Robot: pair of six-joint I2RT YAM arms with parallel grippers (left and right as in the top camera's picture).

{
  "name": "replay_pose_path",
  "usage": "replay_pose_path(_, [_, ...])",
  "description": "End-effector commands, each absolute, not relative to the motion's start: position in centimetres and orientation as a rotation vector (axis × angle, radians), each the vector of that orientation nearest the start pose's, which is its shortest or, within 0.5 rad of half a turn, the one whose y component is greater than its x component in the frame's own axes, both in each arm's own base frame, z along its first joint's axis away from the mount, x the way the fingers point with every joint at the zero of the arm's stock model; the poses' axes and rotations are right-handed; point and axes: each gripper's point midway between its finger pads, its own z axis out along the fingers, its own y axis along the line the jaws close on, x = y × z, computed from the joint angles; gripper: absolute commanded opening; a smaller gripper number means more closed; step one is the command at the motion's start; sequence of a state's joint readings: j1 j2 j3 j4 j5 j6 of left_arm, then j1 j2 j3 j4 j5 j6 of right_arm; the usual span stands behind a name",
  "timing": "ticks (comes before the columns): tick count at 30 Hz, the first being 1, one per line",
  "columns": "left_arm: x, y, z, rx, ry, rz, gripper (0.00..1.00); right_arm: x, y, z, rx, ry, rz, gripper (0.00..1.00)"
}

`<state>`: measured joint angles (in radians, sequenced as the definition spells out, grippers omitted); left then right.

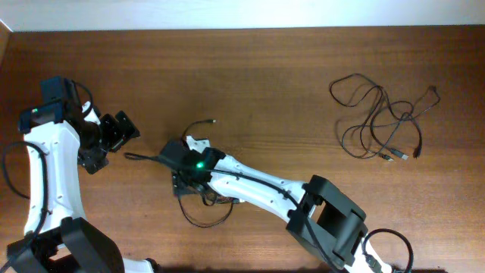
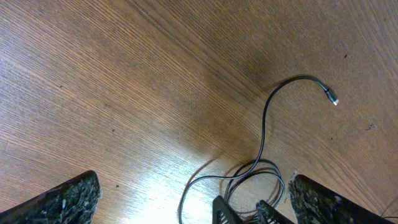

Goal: Untangle cables

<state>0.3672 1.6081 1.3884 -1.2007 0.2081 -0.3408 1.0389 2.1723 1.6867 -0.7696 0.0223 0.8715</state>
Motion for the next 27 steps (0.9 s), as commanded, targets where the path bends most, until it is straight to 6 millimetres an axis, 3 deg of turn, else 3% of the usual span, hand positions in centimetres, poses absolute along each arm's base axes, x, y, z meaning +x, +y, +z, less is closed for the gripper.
replay_pose_path(1, [31.1, 8.5, 14.8, -1.024, 2.777, -0.296, 0.99, 24.9, 43.4, 3.3, -0.263, 2.914, 0.417, 0.88])
replay_pose_path(8, [31.1, 8.5, 14.8, -1.024, 2.777, -0.296, 0.99, 24.9, 40.8, -4.5, -0.248, 2.939, 0.1, 0.85])
replay_pose_path(10, [31.2, 8.5, 14.8, -1.024, 2.777, -0.296, 0.99, 24.1, 39.4, -5.0, -0.271, 2.978, 0.014, 0.66])
replay_pose_path(12, [31.2, 8.5, 14.8, -1.024, 2.777, -0.296, 0.99, 23.4, 38.5, -5.1, -0.379, 3.007, -0.033, 0.39])
replay_pose_path(15, [31.2, 8.5, 14.8, -1.024, 2.777, -0.296, 0.99, 23.1, 38.0, -5.2, -0.503, 3.005, -0.067, 0.31])
replay_pose_path(16, [31.2, 8.5, 14.8, -1.024, 2.777, -0.296, 0.99, 23.0, 38.4, -5.1, -0.496, 3.026, -0.027, 0.56])
replay_pose_path(21, [31.2, 8.5, 14.8, -1.024, 2.777, -0.296, 0.99, 23.8, 41.1, -2.5, -0.394, 3.189, 0.366, 0.61])
replay_pose_path(22, [31.2, 8.5, 14.8, -1.024, 2.777, -0.296, 0.99, 24.1, 41.5, -1.9, -0.376, 3.207, 0.44, 0.64])
replay_pose_path(23, [31.2, 8.5, 14.8, -1.024, 2.777, -0.296, 0.99, 24.6, 42.2, -0.7, -0.326, 3.23, 0.559, 0.73])
replay_pose_path(27, [31.1, 8.5, 14.8, -1.024, 2.777, -0.296, 0.99, 25.7, 43.3, -0.1, -0.245, 3.196, 0.631, 0.79])
